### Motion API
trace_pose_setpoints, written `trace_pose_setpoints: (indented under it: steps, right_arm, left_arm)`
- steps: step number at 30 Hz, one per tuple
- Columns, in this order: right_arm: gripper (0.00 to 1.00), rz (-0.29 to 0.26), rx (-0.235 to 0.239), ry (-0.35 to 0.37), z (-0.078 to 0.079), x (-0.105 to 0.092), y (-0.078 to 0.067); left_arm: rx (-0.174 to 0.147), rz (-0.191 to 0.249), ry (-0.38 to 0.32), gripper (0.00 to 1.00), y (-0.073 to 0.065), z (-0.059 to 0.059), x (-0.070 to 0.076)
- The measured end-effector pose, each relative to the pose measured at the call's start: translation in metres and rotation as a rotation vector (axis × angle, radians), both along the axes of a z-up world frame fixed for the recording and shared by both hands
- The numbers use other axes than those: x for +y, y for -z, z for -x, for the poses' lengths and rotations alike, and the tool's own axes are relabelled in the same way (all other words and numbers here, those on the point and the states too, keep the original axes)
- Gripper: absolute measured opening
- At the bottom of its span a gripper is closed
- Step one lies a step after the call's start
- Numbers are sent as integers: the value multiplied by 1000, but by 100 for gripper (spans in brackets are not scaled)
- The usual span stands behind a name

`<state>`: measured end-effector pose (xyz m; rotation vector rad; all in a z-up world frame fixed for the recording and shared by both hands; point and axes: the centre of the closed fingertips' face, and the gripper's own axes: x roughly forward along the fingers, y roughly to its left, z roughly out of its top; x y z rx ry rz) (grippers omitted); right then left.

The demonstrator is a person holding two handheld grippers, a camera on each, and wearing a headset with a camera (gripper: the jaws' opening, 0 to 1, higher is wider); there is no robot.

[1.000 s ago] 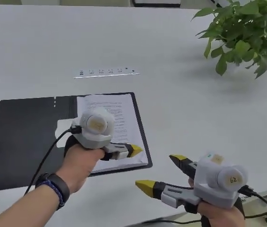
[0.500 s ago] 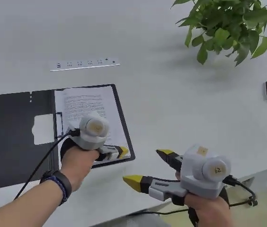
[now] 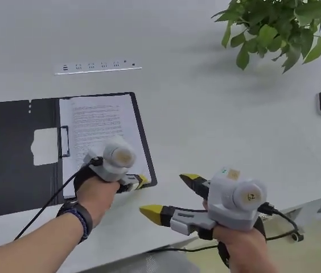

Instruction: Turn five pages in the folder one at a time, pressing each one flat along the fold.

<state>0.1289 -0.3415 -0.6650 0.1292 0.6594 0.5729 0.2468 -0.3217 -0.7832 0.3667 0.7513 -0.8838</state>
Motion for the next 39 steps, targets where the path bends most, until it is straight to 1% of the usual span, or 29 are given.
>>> trace_pose_setpoints:
  steps: [5, 10, 15, 21, 23, 25, 26, 27, 28, 29, 30, 31, 32, 33, 35, 36, 37, 39]
  right_arm:
    - [77, 0, -7, -6, -4, -1, -2]
    - [76, -3, -7, -5, -8, -2, -1]
    - [76, -3, -4, -14, -11, 1, 1]
    - [74, -29, -2, -3, -22, 1, 8]
    - [73, -50, -1, 7, -29, 1, 12]
    - [70, -99, 0, 28, -40, 3, 15]
    - [69, -106, 4, 30, -45, 3, 19]
    - [68, -91, 12, 10, -52, 4, 26]
    - [68, -62, 22, -9, -55, 4, 33]
    - [68, -51, 29, -24, -63, 5, 39]
    - [68, -64, 28, -20, -70, 6, 40]
    - [67, -108, 34, -10, -78, 9, 41]
    - [67, -133, 38, -5, -84, 11, 42]
    - [67, -139, 41, -6, -92, 12, 47]
    - [67, -141, 63, -8, -103, 14, 57]
    - [67, -147, 71, -7, -106, 15, 61]
    - [67, -157, 80, -2, -109, 17, 63]
    - [67, -202, 102, 18, -116, 20, 70]
  left_arm:
    - [10, 10, 3, 69, -1, -1, 4]
    - [16, 19, -15, 61, -3, -5, 10]
    - [13, 18, -23, 54, -2, -6, 15]
    - [20, 35, -39, 46, -3, -7, 22]
    - [28, 59, -52, 46, -4, -7, 23]
    - [30, 62, -53, 45, -4, -8, 23]
    - [32, 66, -56, 44, -4, -8, 24]
    - [33, 69, -59, 43, -4, -8, 24]
    - [35, 77, -66, 42, -4, -8, 26]
    - [36, 80, -69, 41, -4, -8, 26]
    - [40, 90, -74, 41, -4, -8, 27]
    - [42, 92, -74, 40, -4, -8, 27]
    - [44, 97, -72, 40, -5, -7, 28]
    - [44, 96, -70, 40, -4, -6, 28]
    - [46, 97, -69, 39, -4, -6, 29]
    - [50, 105, -74, 39, -4, -6, 30]
    - [55, 111, -76, 39, -5, -6, 30]
    - [66, 119, -77, 38, -5, -6, 33]
